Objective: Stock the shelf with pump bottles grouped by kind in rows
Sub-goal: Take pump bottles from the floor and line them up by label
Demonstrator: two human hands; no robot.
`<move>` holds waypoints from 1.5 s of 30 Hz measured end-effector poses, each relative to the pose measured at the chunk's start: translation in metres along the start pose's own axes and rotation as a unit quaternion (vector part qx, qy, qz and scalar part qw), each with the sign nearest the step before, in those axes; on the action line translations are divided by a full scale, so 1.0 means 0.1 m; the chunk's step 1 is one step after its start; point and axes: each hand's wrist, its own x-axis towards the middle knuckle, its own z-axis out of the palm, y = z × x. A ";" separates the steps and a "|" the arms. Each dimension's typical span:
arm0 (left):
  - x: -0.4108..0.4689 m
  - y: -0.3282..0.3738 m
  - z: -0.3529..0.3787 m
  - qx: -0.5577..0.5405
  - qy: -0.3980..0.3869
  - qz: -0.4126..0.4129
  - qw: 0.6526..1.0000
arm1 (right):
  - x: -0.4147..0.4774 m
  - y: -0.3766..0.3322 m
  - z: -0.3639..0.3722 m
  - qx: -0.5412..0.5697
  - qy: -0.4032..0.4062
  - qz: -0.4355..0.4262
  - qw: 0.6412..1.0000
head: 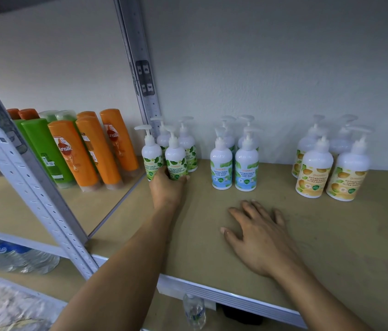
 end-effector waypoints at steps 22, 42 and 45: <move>0.06 -0.07 0.06 0.034 -0.001 -0.018 0.999 | 0.00 0.00 0.00 0.004 -0.001 0.001 1.000; 0.09 -0.12 0.06 0.068 -0.016 -0.002 0.998 | 0.02 0.03 0.03 0.006 0.008 0.000 1.000; 0.07 -0.11 0.05 0.068 -0.019 -0.002 0.997 | 0.02 0.02 0.04 0.001 0.011 0.000 1.000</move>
